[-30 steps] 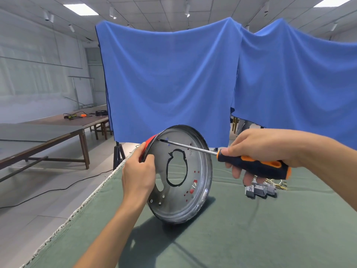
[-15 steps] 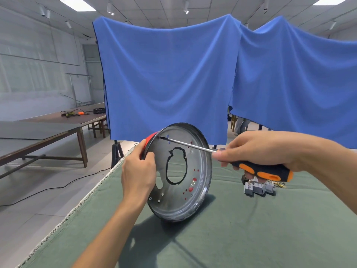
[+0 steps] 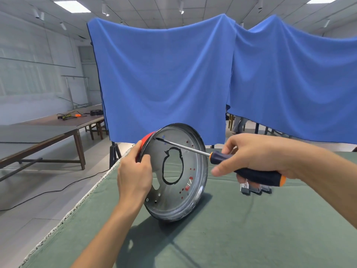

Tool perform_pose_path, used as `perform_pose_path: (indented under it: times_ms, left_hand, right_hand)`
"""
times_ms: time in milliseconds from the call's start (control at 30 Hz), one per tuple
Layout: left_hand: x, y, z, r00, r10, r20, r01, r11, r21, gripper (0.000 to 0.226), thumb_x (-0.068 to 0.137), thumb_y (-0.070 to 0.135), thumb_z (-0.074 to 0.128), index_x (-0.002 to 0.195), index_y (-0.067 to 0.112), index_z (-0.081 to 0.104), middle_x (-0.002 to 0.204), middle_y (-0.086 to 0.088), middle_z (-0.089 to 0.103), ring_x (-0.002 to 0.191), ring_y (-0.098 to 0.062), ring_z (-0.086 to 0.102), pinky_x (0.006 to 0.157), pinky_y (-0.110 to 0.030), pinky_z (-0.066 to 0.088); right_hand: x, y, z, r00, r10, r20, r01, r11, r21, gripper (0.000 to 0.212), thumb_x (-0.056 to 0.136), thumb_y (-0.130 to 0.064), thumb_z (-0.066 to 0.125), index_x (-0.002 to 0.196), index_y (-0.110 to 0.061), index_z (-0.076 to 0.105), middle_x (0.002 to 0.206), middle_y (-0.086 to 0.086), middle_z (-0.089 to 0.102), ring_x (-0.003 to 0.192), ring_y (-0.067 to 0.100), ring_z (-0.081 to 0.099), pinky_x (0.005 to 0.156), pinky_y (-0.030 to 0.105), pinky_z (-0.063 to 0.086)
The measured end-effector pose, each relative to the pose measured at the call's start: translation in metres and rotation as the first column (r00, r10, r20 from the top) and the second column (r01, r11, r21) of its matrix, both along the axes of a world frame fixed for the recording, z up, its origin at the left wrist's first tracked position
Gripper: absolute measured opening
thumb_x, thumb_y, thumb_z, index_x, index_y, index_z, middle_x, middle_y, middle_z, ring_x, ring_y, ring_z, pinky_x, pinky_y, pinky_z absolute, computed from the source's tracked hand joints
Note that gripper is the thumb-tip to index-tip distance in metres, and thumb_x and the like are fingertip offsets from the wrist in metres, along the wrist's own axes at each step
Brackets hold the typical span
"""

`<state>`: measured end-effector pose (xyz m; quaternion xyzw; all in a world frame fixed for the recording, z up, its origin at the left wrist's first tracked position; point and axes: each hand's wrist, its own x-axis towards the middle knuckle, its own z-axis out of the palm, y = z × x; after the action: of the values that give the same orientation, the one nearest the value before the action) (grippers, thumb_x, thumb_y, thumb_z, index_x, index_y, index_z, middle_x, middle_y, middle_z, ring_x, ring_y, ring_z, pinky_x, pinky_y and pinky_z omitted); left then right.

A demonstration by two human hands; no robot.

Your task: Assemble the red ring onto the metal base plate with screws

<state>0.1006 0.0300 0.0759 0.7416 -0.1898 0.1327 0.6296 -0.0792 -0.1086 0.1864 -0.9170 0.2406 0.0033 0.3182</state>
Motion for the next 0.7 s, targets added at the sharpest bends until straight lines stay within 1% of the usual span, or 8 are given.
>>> perform_pose_path:
  times_ms: [100,233,300,367,433,500,600,700]
  left_hand:
    - [0.001,0.0007,-0.0018,1.0,-0.006,0.0,0.006,1.0,-0.005,0.059,0.073,0.028,0.037,0.127,0.036,0.058,0.1,0.005,0.068,0.091,-0.025,0.061,0.084,-0.043,0.051]
    - [0.0012,0.001,-0.003,1.0,-0.018,-0.001,0.018,1.0,-0.013,0.051,0.08,0.022,0.041,0.126,0.035,0.059,0.103,0.006,0.067,0.094,-0.024,0.062,0.086,-0.044,0.051]
    - [0.0012,-0.0003,-0.0019,1.0,-0.016,-0.009,0.016,1.0,-0.009,0.056,0.076,0.027,0.04,0.128,0.035,0.058,0.103,0.004,0.067,0.095,-0.025,0.062,0.086,-0.045,0.051]
    - [0.0012,-0.001,-0.0018,1.0,-0.017,-0.006,0.017,1.0,-0.01,0.055,0.077,0.026,0.04,0.128,0.035,0.057,0.102,0.003,0.067,0.096,-0.027,0.061,0.087,-0.045,0.051]
    - [0.0018,0.0,-0.0024,1.0,-0.017,-0.005,0.017,1.0,-0.014,0.053,0.077,0.024,0.04,0.126,0.037,0.058,0.099,0.005,0.067,0.093,-0.026,0.061,0.085,-0.044,0.051]
    - [0.0033,0.0008,-0.0032,1.0,-0.021,-0.012,0.021,0.999,-0.024,0.055,0.074,0.026,0.038,0.123,0.038,0.06,0.091,0.007,0.067,0.085,-0.024,0.061,0.078,-0.041,0.051]
    - [0.0032,0.0026,-0.0029,0.999,-0.027,-0.017,0.027,0.999,-0.037,0.055,0.072,0.025,0.038,0.119,0.04,0.062,0.087,0.009,0.067,0.082,-0.024,0.061,0.075,-0.039,0.049]
    - [0.0034,0.0005,-0.003,1.0,-0.025,0.0,0.025,0.999,-0.027,0.056,0.072,0.027,0.038,0.122,0.039,0.06,0.094,0.006,0.067,0.089,-0.027,0.061,0.081,-0.043,0.051]
  right_hand:
    - [0.0028,-0.0023,0.0011,0.996,-0.013,0.085,0.01,0.999,0.042,0.029,0.082,-0.028,0.073,0.078,-0.002,0.06,0.063,0.009,0.071,0.056,0.023,0.069,0.051,0.029,0.054]
    - [0.001,-0.0056,0.0054,0.999,-0.019,0.042,0.011,0.983,0.185,0.043,0.095,-0.04,0.052,0.083,-0.001,0.065,0.07,0.01,0.073,0.048,0.017,0.063,0.042,0.024,0.049]
    - [-0.002,-0.0042,0.0049,1.0,0.003,0.005,-0.004,0.987,0.161,0.05,0.079,-0.055,0.064,0.079,-0.005,0.064,0.059,0.005,0.067,0.042,0.017,0.057,0.041,0.021,0.044]
    - [-0.003,-0.0021,0.0025,0.999,0.033,-0.026,-0.031,0.996,0.081,0.054,0.06,-0.05,0.081,0.085,-0.007,0.061,0.054,0.003,0.063,0.043,0.02,0.055,0.042,0.022,0.043]
    - [-0.0001,-0.0027,0.0011,1.0,0.027,0.008,-0.027,1.0,0.013,0.036,0.068,-0.031,0.083,0.085,-0.006,0.062,0.056,0.004,0.067,0.044,0.021,0.059,0.043,0.022,0.046]
    - [0.0033,-0.0057,0.0031,0.998,0.013,0.055,-0.014,1.0,0.006,0.024,0.079,-0.026,0.075,0.081,-0.004,0.066,0.063,0.006,0.071,0.053,0.021,0.067,0.05,0.027,0.053]
    - [0.0039,-0.0093,0.0056,0.999,-0.007,0.047,0.002,0.995,0.096,0.028,0.091,-0.033,0.061,0.088,-0.006,0.069,0.07,0.003,0.072,0.064,0.021,0.072,0.054,0.031,0.056]
    - [0.0013,-0.0096,-0.0015,0.999,-0.035,0.028,0.032,0.995,0.099,0.04,0.088,-0.051,0.058,0.091,-0.012,0.069,0.062,-0.001,0.066,0.051,0.018,0.063,0.048,0.029,0.051]
